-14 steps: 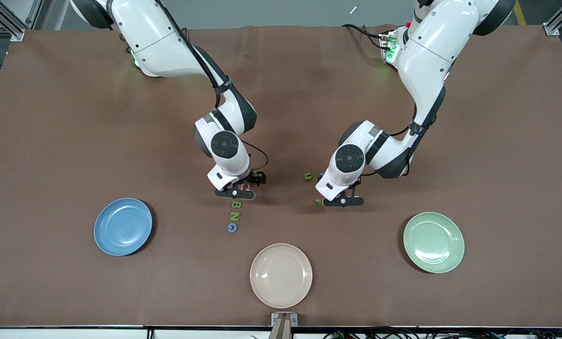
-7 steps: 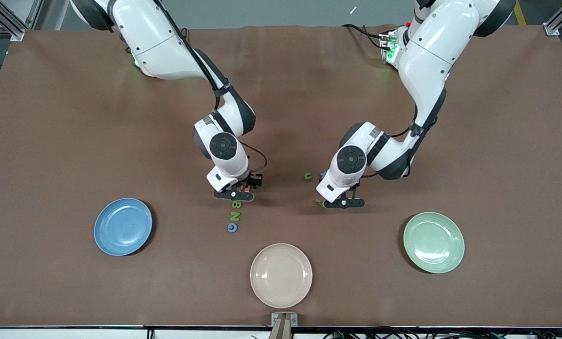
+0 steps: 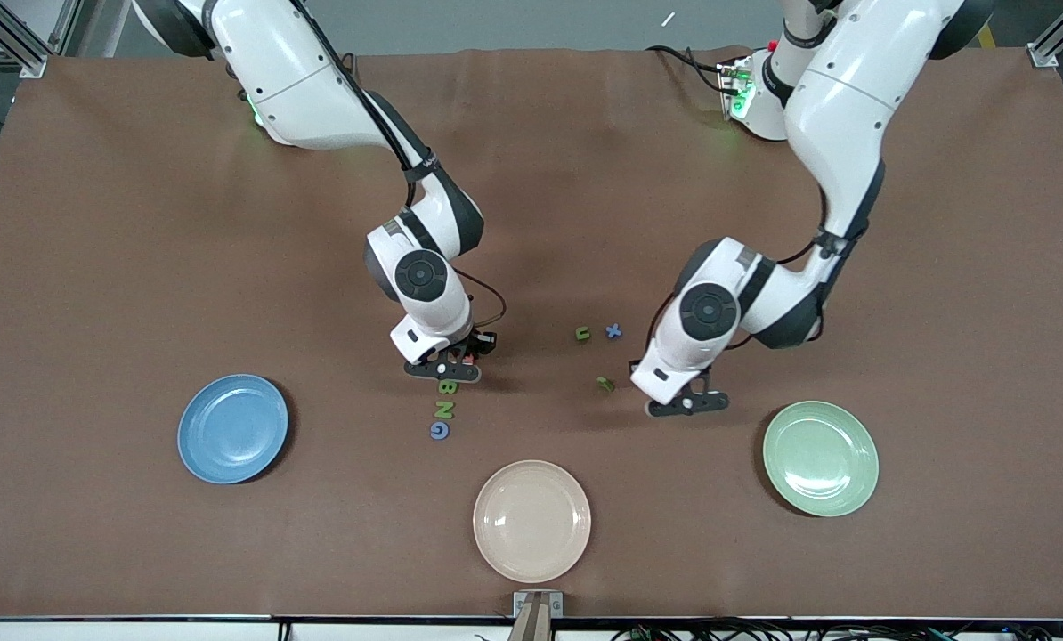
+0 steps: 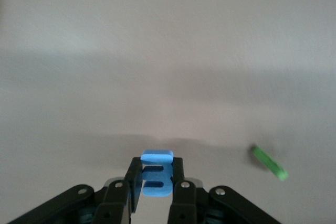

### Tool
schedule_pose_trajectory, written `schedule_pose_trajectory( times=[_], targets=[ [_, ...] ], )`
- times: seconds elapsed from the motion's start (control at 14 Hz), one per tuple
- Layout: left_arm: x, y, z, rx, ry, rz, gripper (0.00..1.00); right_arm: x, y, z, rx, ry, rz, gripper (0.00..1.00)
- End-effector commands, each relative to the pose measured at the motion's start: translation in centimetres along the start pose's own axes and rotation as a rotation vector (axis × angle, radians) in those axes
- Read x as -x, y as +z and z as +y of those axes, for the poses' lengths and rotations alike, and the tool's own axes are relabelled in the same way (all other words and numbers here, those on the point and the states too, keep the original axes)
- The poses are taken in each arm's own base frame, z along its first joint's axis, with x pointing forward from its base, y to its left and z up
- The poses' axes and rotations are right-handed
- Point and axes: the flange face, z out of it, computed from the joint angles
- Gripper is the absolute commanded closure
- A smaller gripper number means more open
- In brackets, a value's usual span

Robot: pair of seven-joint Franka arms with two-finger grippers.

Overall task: Sort uppercase to blue plate, lowercase to green plate
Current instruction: 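Drop m on the green plate while the right gripper drops Q on the blue plate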

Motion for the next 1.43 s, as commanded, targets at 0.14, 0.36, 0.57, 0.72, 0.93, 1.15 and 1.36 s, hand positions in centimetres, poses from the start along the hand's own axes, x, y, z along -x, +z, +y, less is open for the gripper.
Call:
schedule_pose_trajectory(
  times=[0.14,0.36,0.57,0.72,0.93,1.15,1.36],
  targets=[
    [-5.6,-3.8,-7.4,0.005,-0.116,0.064,0.99,-5.1,-2.2,6.0,0.008,0.077,0.0,0.95],
    [-9.9,-4.8,-15.0,0.016,-0.171,0.094,0.99,-10.2,-5.6,14.2,0.029,0.005,-0.037,0.95],
    [-11.2,-2.9,-19.0,0.007,-0.12,0.074,0.97,-13.9,-6.9,23.3,0.023,-0.095,-0.038,0.95],
    [-11.8,-0.9,-20.2,0.015,-0.118,0.066,0.94,-15.4,-7.1,28.8,0.019,-0.168,-0.039,0.94],
    [-12.5,-0.7,-21.9,0.002,-0.1,0.074,0.88,-16.8,-6.8,36.1,0.017,-0.273,-0.038,0.92],
    [-12.6,-1.0,-22.0,0.001,-0.063,0.079,0.21,-17.2,-6.8,39.1,0.064,-0.323,-0.033,0.66],
    [-12.3,-2.7,-20.5,0.003,-0.046,0.09,0.0,-17.6,-7.0,39.5,0.11,-0.36,-0.009,0.09]
  ],
)
